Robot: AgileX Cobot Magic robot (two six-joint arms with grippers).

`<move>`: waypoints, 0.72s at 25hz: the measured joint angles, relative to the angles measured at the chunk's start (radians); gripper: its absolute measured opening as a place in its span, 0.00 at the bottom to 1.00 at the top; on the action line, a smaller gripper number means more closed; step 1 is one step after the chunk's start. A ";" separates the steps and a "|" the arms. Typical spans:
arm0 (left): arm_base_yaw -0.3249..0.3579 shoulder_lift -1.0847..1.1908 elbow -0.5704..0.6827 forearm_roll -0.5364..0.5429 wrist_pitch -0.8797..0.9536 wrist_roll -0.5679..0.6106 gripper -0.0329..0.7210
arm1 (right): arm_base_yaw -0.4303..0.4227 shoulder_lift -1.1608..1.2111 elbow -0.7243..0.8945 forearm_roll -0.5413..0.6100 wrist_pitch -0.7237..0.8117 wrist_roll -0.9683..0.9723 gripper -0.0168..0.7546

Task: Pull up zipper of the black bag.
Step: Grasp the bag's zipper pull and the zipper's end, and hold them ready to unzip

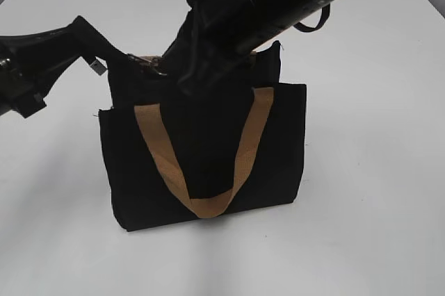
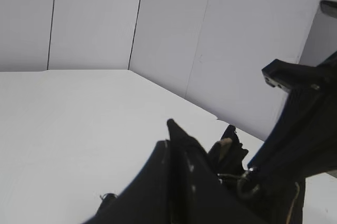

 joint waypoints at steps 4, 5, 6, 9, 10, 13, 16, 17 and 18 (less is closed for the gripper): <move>-0.001 0.000 0.000 0.003 0.000 0.000 0.05 | -0.003 -0.020 0.000 -0.051 0.016 0.042 0.02; -0.001 0.000 0.000 0.007 0.000 0.000 0.05 | -0.010 -0.022 0.000 -0.064 0.025 0.061 0.02; -0.001 0.000 0.000 0.012 0.000 0.000 0.05 | -0.019 -0.023 0.000 -0.081 0.036 0.079 0.02; -0.003 0.000 0.000 0.024 0.001 -0.002 0.05 | -0.059 -0.025 -0.001 -0.115 0.085 0.142 0.02; -0.004 0.000 0.000 0.028 0.003 -0.008 0.05 | -0.073 -0.025 -0.001 -0.119 0.100 0.150 0.02; -0.005 0.000 0.000 0.036 0.013 -0.068 0.05 | -0.107 -0.025 -0.001 -0.125 0.145 0.160 0.02; -0.003 -0.007 0.000 0.031 0.071 -0.137 0.05 | -0.141 -0.025 -0.001 -0.150 0.182 0.168 0.02; -0.003 -0.014 0.000 0.037 0.102 -0.158 0.05 | -0.150 -0.025 -0.001 -0.153 0.185 0.173 0.02; -0.003 -0.021 0.000 0.045 0.125 -0.174 0.05 | -0.156 -0.025 -0.001 -0.156 0.191 0.180 0.02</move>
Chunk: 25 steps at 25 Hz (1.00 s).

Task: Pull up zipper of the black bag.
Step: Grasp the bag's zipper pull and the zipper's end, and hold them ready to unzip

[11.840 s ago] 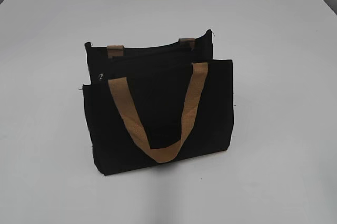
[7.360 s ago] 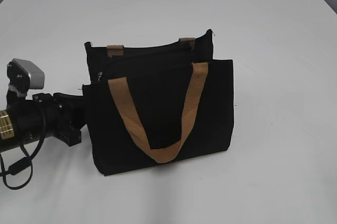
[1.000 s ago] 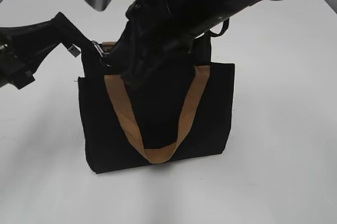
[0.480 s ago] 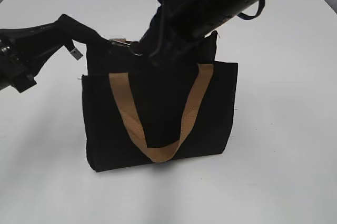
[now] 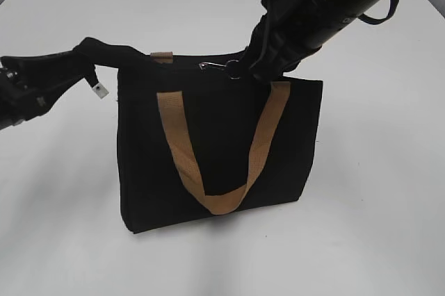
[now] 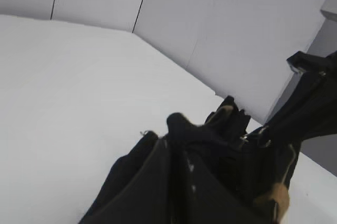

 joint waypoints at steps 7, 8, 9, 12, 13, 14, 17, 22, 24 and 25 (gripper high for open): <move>0.001 -0.040 0.000 0.040 0.129 -0.041 0.05 | -0.097 0.000 0.000 -0.006 0.035 0.049 0.02; 0.001 -0.040 0.000 0.040 0.136 -0.041 0.05 | -0.120 0.000 0.000 -0.006 0.046 0.061 0.02; 0.001 -0.040 0.000 0.040 0.142 -0.041 0.05 | -0.143 0.000 0.000 -0.008 0.057 0.070 0.02; 0.001 -0.040 0.000 0.040 0.149 -0.041 0.05 | -0.202 -0.001 0.000 -0.012 0.092 0.099 0.02; 0.001 -0.040 0.000 0.042 0.149 -0.041 0.05 | -0.219 -0.001 0.000 -0.010 0.101 0.106 0.02; 0.001 -0.040 0.000 0.044 0.149 -0.041 0.05 | -0.231 -0.001 0.000 -0.005 0.112 0.114 0.02; 0.001 -0.040 0.000 0.053 0.149 -0.041 0.05 | -0.255 -0.001 0.000 0.014 0.143 0.138 0.02; 0.000 -0.040 0.000 0.060 0.155 -0.041 0.05 | -0.265 -0.001 0.000 0.013 0.172 0.185 0.02; -0.001 -0.040 0.000 0.062 0.156 -0.043 0.05 | -0.268 -0.001 0.000 0.013 0.178 0.204 0.02; -0.001 -0.040 0.000 0.062 0.156 -0.049 0.05 | -0.269 -0.001 0.000 0.013 0.180 0.221 0.02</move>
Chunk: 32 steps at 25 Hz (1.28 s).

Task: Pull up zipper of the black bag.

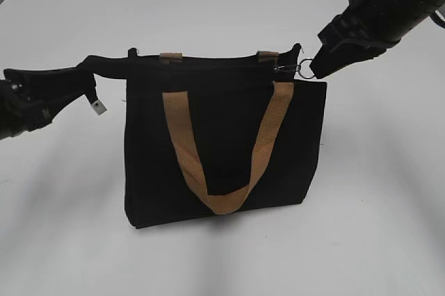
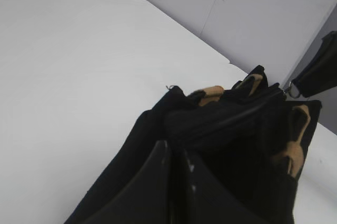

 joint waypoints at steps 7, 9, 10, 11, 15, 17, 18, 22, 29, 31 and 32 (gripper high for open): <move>0.005 -0.001 0.000 0.018 0.016 -0.235 0.09 | -0.019 -0.045 0.000 -0.102 0.008 0.097 0.40; 0.005 -0.001 -0.001 0.081 0.019 -0.304 0.17 | -0.020 -0.082 0.000 -0.132 0.024 0.136 0.56; 0.005 -0.001 -0.001 0.116 0.019 -0.329 0.21 | -0.020 -0.099 0.000 -0.149 0.035 0.163 0.60; 0.005 -0.001 -0.001 0.149 0.021 -0.346 0.26 | -0.020 -0.119 0.000 -0.166 0.053 0.191 0.64; 0.005 -0.042 -0.011 0.260 0.110 -0.424 0.40 | -0.020 -0.184 0.000 -0.203 0.149 0.272 0.68; 0.005 -0.078 -0.011 0.346 0.202 -0.473 0.41 | -0.020 -0.212 0.000 -0.205 0.199 0.297 0.68; 0.005 -0.096 -0.011 0.398 0.241 -0.501 0.42 | -0.020 -0.229 0.000 -0.205 0.220 0.307 0.68; 0.005 -0.212 -0.011 0.536 0.392 -0.696 0.42 | -0.020 -0.303 0.004 -0.206 0.267 0.325 0.68; 0.005 -0.422 -0.011 0.929 0.448 -1.257 0.38 | -0.020 -0.506 0.206 -0.206 0.271 0.347 0.68; 0.005 -0.466 -0.011 0.961 0.406 -1.334 0.37 | -0.020 -0.576 0.285 -0.206 0.274 0.350 0.68; 0.005 -0.488 -0.011 0.970 0.401 -1.351 0.37 | -0.020 -0.616 0.325 -0.206 0.275 0.351 0.68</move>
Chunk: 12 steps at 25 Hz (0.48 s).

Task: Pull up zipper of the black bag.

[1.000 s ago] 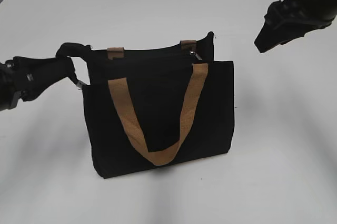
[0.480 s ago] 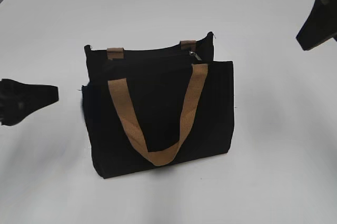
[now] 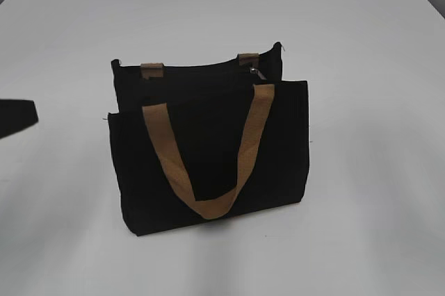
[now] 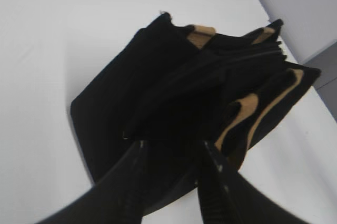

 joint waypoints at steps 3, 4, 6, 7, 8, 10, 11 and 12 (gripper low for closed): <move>0.000 -0.059 -0.025 0.007 0.090 0.023 0.36 | 0.000 -0.110 0.091 -0.002 -0.020 0.003 0.69; 0.000 -0.060 -0.036 0.007 0.158 0.041 0.36 | 0.000 -0.143 0.114 -0.003 -0.030 0.003 0.69; 0.000 -0.061 -0.057 0.007 0.367 0.065 0.36 | 0.000 -0.200 0.143 -0.009 -0.038 0.004 0.69; 0.000 -0.057 -0.061 0.007 0.489 0.071 0.36 | 0.000 -0.240 0.152 -0.016 -0.036 0.010 0.69; 0.000 -0.046 -0.062 -0.001 0.589 0.074 0.36 | 0.000 -0.274 0.157 -0.025 -0.034 0.017 0.69; 0.006 0.016 -0.068 -0.008 0.759 0.094 0.36 | 0.000 -0.311 0.159 -0.052 -0.015 0.035 0.69; 0.012 0.035 -0.068 -0.049 0.779 0.114 0.36 | 0.000 -0.329 0.160 -0.068 -0.008 0.043 0.69; 0.016 0.059 -0.068 -0.128 0.768 0.159 0.36 | 0.000 -0.346 0.161 -0.083 -0.003 0.055 0.69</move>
